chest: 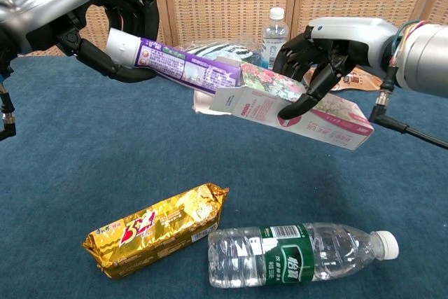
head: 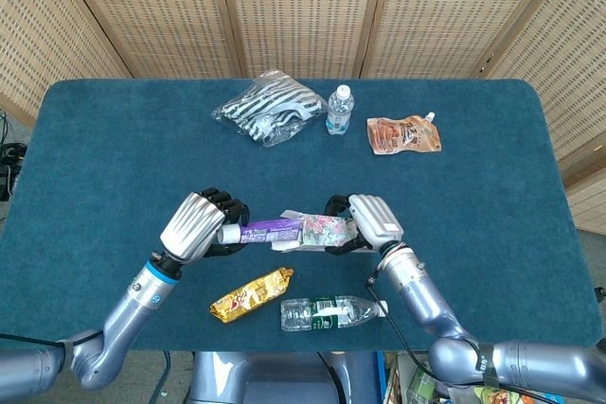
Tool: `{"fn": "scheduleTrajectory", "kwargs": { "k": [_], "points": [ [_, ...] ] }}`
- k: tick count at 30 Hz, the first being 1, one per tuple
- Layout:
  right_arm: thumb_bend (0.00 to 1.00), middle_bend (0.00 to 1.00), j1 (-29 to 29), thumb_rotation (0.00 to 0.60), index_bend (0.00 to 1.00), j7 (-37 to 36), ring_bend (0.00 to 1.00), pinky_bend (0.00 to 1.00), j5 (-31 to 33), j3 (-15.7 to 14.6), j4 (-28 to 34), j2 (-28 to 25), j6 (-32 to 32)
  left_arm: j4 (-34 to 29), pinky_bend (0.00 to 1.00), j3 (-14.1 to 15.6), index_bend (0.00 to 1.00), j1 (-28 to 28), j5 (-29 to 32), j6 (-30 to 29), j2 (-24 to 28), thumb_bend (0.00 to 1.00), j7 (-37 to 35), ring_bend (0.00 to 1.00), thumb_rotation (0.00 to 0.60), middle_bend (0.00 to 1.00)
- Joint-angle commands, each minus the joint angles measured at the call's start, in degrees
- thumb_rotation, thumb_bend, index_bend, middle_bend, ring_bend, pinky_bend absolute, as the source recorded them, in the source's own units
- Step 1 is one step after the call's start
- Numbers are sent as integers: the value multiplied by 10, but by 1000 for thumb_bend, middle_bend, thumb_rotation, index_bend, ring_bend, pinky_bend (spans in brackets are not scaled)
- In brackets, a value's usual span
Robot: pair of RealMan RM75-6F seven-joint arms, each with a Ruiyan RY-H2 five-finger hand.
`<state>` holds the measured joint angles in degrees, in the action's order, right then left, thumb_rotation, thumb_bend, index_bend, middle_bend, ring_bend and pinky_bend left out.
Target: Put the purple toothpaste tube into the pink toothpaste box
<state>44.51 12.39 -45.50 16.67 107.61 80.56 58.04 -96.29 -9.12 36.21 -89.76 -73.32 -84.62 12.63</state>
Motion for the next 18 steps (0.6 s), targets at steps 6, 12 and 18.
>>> {"fn": "scheduleTrajectory", "kwargs": {
  "k": [6,12,18],
  "points": [
    [5,501,2,600,594,-3,382,468,0,0,5,-1,1,16,551,2,816,4,-13,-7,-21,320,-9,553,600,689],
    [5,501,-1,600,594,-18,381,468,4,6,15,-8,-2,35,551,1,816,9,-25,-15,-45,321,-12,553,600,689],
    [5,502,-8,600,594,-51,382,468,9,17,30,-23,-12,46,551,-6,816,16,-29,-17,-57,321,-8,553,600,689]
  ]
}}
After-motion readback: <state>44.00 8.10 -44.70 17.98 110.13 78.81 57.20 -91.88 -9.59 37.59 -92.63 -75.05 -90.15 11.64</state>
